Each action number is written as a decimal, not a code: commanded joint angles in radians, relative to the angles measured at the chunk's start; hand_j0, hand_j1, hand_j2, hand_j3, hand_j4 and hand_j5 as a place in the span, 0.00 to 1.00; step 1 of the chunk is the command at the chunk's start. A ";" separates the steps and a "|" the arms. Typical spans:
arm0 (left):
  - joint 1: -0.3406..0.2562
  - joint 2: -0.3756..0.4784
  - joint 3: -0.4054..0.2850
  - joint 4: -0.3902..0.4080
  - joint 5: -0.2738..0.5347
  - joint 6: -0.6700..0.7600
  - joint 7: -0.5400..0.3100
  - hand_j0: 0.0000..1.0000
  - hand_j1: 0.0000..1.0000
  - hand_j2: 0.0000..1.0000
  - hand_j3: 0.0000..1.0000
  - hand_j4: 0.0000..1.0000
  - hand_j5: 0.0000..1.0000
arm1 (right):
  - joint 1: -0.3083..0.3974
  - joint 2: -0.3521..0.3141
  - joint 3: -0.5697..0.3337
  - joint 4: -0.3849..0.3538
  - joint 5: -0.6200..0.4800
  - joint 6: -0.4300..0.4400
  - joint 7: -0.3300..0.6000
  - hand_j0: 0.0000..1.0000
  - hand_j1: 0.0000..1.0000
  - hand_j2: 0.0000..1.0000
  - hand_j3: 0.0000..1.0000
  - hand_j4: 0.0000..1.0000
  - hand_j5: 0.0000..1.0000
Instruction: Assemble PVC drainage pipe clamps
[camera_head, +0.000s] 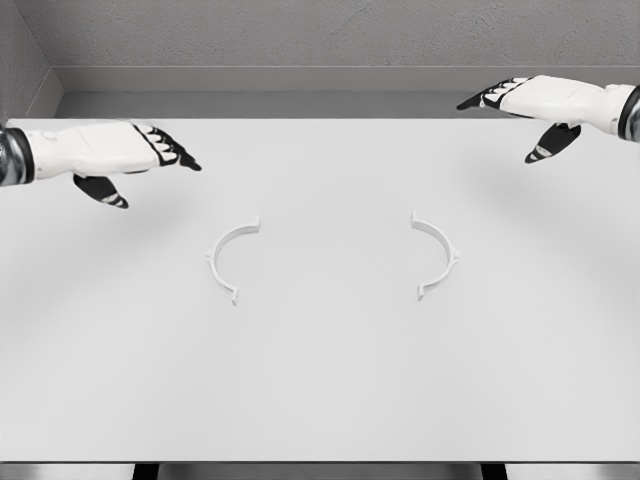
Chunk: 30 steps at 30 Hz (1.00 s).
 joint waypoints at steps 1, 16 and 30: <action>0.011 -0.004 0.000 -0.046 0.006 0.002 -0.019 0.96 0.96 0.96 0.96 0.96 0.96 | 0.000 -0.001 -0.001 -0.001 -0.009 0.003 0.000 1.00 1.00 1.00 1.00 1.00 1.00; 0.135 -0.137 0.235 -0.115 -0.202 0.002 -0.030 1.00 1.00 1.00 1.00 1.00 1.00 | 0.189 -0.151 -0.016 -0.009 -0.319 0.003 0.000 1.00 1.00 1.00 1.00 1.00 1.00; 0.255 -0.132 0.302 -0.147 -0.192 0.002 -0.082 1.00 1.00 1.00 1.00 1.00 1.00 | 0.241 -0.114 0.126 -0.012 -0.075 0.003 -0.656 1.00 1.00 1.00 1.00 1.00 1.00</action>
